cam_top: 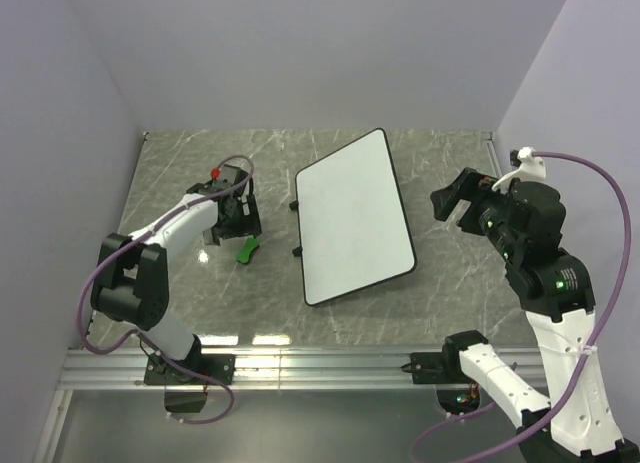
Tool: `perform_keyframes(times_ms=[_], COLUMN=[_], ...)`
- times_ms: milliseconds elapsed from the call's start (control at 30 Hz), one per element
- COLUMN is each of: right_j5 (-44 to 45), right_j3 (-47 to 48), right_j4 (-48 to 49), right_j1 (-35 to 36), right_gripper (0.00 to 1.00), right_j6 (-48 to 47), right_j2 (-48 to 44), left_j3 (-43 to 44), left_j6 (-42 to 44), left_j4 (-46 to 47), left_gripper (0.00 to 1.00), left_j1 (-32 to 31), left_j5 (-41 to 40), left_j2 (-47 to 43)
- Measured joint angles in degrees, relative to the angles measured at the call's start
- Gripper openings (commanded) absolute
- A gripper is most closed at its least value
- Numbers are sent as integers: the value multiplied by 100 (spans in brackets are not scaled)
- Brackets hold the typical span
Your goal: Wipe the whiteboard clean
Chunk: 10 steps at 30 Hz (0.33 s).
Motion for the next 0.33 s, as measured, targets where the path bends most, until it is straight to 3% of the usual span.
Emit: perform_keyframes(times_ms=[333], right_j5=[-166], right_j3=[-2], right_j4=[79], right_j1=[0], right_gripper=[100], right_j6=[-28], right_j2=[-116], left_j3=[1222], left_j6=[-11], left_j4=[-201], left_gripper=[98], left_j1=[0], left_j5=[-310], left_j2=[-201])
